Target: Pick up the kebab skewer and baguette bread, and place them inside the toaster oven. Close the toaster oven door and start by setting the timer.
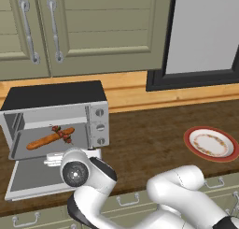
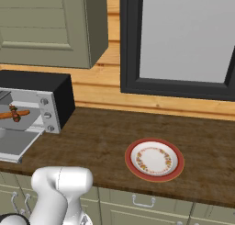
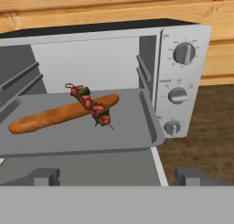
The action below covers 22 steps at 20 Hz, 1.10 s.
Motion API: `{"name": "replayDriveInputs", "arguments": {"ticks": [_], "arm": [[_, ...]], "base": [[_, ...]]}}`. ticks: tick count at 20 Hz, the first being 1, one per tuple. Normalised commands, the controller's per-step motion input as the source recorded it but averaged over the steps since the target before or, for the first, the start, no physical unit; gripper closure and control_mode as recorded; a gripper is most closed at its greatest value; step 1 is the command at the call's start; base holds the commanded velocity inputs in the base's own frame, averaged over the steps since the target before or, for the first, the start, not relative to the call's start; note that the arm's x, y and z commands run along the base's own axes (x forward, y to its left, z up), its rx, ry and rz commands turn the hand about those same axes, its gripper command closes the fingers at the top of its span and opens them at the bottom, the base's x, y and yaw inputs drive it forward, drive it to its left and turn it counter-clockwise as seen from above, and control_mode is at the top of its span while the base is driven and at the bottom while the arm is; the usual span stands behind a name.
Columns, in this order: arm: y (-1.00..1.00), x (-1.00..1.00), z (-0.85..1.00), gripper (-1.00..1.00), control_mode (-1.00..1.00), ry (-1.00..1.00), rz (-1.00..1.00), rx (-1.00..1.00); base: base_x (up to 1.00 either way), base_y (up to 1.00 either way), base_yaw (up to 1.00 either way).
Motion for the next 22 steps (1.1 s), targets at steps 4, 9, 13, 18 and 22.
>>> {"name": "replayDriveInputs", "arguments": {"ticks": [4,9,13,18,22], "arm": [[0.00,0.31,0.00,-1.00,-1.00,-0.07,0.00,0.03],[0.08,0.08,0.00,-1.00,-1.00,-0.01,0.00,0.00],[0.18,0.00,0.00,-1.00,-1.00,0.00,0.00,0.00],[0.29,0.00,-0.01,-1.00,-1.00,0.00,0.00,0.00],[0.39,0.00,-0.11,-1.00,-1.00,0.00,0.00,-0.06]], "base": [[0.00,0.00,0.00],[0.00,0.00,0.00],[0.00,0.00,0.00],[0.00,0.00,0.00],[0.00,0.00,0.00]]}}
